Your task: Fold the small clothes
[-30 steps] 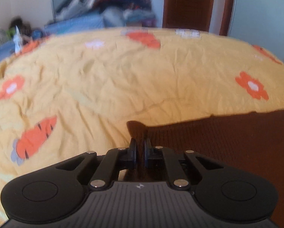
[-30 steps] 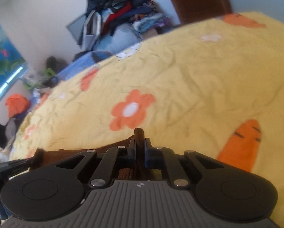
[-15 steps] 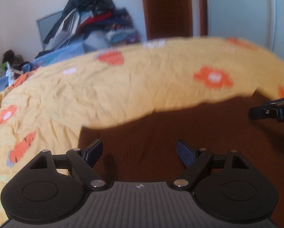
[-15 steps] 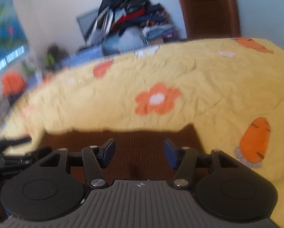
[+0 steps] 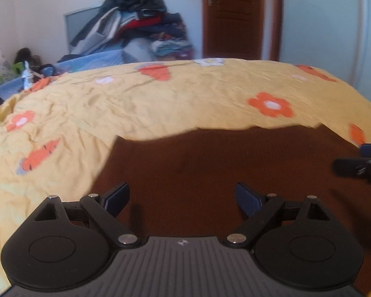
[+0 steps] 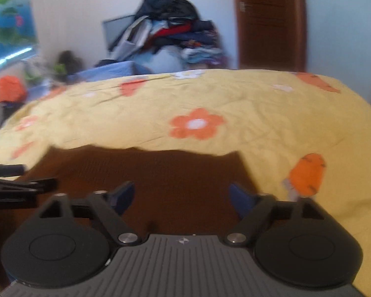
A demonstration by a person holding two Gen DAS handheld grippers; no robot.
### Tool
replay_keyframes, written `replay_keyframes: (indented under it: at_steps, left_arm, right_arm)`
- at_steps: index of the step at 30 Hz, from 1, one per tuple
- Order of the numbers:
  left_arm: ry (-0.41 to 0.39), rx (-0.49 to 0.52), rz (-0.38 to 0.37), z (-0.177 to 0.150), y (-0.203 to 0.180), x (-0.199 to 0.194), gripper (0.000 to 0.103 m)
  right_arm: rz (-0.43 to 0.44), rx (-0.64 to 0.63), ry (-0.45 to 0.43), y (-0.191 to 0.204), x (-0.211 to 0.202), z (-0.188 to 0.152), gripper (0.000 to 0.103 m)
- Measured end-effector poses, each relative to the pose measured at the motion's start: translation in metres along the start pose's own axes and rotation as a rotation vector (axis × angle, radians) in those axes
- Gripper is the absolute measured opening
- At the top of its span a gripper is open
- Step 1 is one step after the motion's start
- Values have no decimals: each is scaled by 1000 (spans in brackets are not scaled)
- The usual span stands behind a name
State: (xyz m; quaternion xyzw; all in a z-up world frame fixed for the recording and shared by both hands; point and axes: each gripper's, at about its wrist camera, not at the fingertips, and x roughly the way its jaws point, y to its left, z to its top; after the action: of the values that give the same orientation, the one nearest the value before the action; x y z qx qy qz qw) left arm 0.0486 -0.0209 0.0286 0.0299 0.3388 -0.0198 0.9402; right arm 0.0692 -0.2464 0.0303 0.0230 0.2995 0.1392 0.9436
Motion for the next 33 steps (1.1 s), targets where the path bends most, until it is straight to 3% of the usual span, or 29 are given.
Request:
replay_keyframes:
  at_steps: [2, 4, 5, 6, 9, 12, 14, 16, 18, 19, 22, 26, 28, 30, 33]
  left_arm:
    - [43, 51, 10, -16, -7, 8, 93]
    - [-41, 40, -9, -32, 4, 8, 94]
    - [-30, 13, -33, -31, 11, 10, 94]
    - [-18, 4, -29, -28, 15, 11, 94]
    - [4, 57, 52, -20, 6, -1, 93]
    - [-28, 87, 5, -27, -8, -37, 94]
    - [-33, 144, -13, -42, -21, -49, 94]
    - [-25, 233, 20, -63, -34, -48, 94]
    - [-121, 275, 57, -82, -35, -53, 94]
    - [-143, 306, 73, -86, -35, -55, 94]
    - [-149, 352, 106, -83, -42, -60, 94]
    - [-109, 363, 4, -82, -45, -82, 94]
    - [-68, 361, -4, -93, -46, -82, 94]
    - [-62, 283, -25, -96, -35, -82, 94]
    - [38, 122, -70, -82, -8, -85, 94]
  right_arm:
    - [0, -72, 56, 16, 0, -15, 96]
    - [-35, -152, 111, 21, 10, -38, 100]
    - [-23, -184, 44, 18, 4, -50, 101]
    - [-5, -176, 34, 12, 1, -53, 101]
    - [-14, -184, 70, 10, -6, -45, 100]
    - [-67, -175, 108, 25, -25, -36, 93]
    - [-7, -181, 89, 38, -42, -41, 96]
    - [9, -245, 116, 55, -47, -53, 96]
    - [-29, -333, 140, 66, -43, -73, 98]
    - [-27, -314, 99, 63, -48, -81, 99]
    - [21, -250, 115, 48, -54, -89, 103]
    - [0, -231, 141, 50, -66, -80, 96]
    - [16, -222, 114, 54, -74, -81, 99]
    - [19, -235, 147, 55, -67, -90, 103]
    - [42, -241, 137, 48, -69, -97, 103]
